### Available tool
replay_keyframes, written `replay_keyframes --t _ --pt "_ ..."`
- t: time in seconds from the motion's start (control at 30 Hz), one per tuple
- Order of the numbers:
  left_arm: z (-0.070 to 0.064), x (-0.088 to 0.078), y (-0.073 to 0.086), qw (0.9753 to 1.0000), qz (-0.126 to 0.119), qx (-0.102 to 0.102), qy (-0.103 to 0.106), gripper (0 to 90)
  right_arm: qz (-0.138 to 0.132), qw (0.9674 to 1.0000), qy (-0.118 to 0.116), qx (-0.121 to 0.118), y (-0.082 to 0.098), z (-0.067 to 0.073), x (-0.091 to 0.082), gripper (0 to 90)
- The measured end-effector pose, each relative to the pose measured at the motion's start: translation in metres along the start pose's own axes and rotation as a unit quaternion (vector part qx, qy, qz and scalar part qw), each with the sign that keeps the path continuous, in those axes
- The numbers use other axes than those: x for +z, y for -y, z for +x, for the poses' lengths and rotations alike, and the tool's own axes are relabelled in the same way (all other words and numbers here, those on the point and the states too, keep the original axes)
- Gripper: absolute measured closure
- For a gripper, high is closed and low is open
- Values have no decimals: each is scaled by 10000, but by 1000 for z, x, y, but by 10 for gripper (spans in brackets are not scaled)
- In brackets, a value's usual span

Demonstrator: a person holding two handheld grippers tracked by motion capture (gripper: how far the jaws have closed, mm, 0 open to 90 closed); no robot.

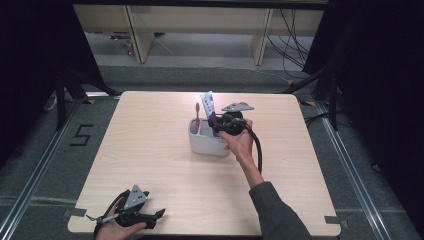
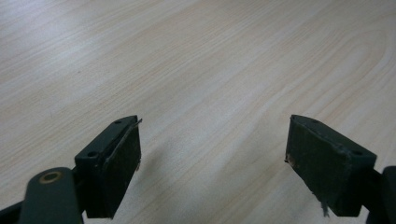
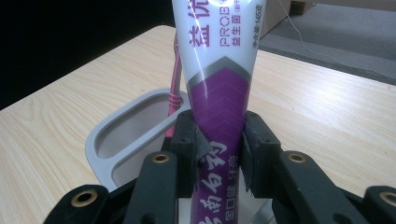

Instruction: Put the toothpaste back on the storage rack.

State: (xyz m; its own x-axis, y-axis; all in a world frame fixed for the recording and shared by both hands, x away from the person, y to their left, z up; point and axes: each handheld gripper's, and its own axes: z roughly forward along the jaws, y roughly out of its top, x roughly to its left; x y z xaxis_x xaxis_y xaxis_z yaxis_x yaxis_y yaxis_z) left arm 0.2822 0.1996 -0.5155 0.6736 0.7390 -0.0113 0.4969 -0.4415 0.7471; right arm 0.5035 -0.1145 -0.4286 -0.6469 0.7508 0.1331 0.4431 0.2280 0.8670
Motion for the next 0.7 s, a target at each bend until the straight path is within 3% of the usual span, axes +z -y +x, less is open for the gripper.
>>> replay_keyframes --t 0.33,0.37,0.47,0.53,0.6,0.63,0.67,0.7 --pt "-1 1 0 10000 3 3 20 176 203 9997 74 -59 3 0 -3 672" --pt "-1 1 0 10000 6 11 22 176 193 9998 74 -20 3 -1 -5 591" --pt "-1 1 0 10000 4 6 20 176 83 9998 19 179 2 0 -10 559" --pt "-1 0 0 10000 38 4 8 176 90 9998 -31 201 -2 1 -17 451" --pt "-1 0 0 10000 35 0 5 176 40 9998 7 180 -3 1 -19 429" --pt "-1 0 0 10000 35 4 5 176 5 9995 0 322 -3 3 -25 417" --pt "-1 1 0 10000 10 -8 24 176 -42 9998 -1 189 -4 1 -28 413" --pt "-1 1 0 10000 10 -14 22 176 -92 9996 -37 264 -3 1 -31 406"
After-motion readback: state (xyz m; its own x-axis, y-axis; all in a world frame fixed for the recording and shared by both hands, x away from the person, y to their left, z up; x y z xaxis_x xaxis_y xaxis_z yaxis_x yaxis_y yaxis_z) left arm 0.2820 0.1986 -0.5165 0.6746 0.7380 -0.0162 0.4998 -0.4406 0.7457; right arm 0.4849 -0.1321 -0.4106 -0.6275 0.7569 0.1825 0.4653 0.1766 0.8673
